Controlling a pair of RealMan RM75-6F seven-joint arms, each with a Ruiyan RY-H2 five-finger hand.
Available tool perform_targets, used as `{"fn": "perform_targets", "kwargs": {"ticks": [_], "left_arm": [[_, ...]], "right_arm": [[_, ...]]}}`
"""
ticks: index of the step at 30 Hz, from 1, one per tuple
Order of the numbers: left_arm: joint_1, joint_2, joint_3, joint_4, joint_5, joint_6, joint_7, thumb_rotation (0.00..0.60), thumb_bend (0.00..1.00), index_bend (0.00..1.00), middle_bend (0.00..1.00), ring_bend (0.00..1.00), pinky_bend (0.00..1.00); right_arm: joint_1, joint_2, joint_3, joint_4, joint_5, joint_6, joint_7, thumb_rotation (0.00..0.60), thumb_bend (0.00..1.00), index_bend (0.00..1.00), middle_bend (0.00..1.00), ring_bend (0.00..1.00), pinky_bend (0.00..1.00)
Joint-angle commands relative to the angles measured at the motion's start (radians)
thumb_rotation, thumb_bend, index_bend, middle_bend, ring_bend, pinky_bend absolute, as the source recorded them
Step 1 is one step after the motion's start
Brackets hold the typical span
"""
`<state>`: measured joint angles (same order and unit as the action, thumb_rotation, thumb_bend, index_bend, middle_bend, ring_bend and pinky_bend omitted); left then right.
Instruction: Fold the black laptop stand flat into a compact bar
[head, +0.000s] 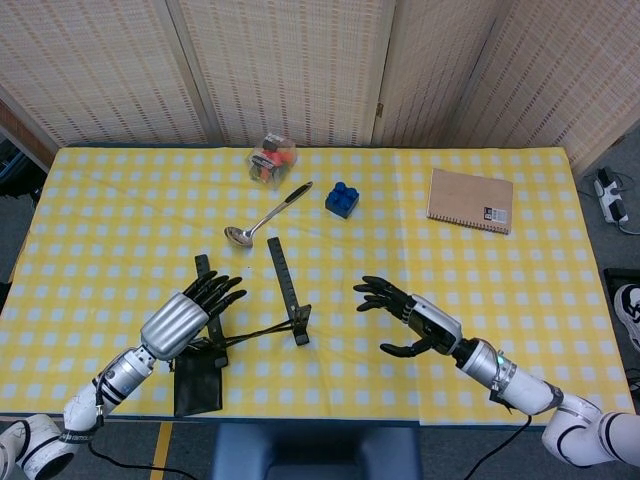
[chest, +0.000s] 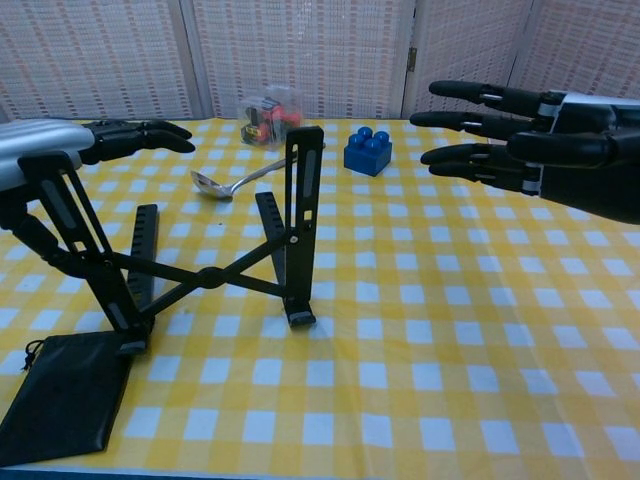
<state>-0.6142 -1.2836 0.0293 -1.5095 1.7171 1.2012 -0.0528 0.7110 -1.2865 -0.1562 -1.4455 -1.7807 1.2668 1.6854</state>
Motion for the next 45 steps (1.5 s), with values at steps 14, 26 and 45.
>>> {"fn": "perform_targets", "kwargs": {"ticks": [14, 26, 45], "left_arm": [[0.079, 0.024, 0.017, -0.03, -0.064, 0.044, -0.119, 0.6, 0.09, 0.0, 0.0, 0.0, 0.0], [0.089, -0.023, -0.024, -0.036, -0.131, 0.024, -0.129, 0.6, 0.09, 0.0, 0.0, 0.0, 0.0], [0.104, -0.029, -0.065, -0.021, -0.193, 0.009, -0.197, 0.6, 0.1, 0.0, 0.0, 0.0, 0.0]], "right_arm": [[0.029, -0.057, 0.03, -0.009, 0.056, -0.135, -0.287, 0.6, 0.31, 0.0, 0.09, 0.13, 0.0], [0.114, -0.181, 0.113, 0.021, 0.152, -0.326, -0.486, 0.6, 0.31, 0.0, 0.0, 0.04, 0.0], [0.186, -0.279, 0.147, 0.026, 0.175, -0.424, -0.53, 0.6, 0.31, 0.0, 0.0, 0.02, 0.0]]}}
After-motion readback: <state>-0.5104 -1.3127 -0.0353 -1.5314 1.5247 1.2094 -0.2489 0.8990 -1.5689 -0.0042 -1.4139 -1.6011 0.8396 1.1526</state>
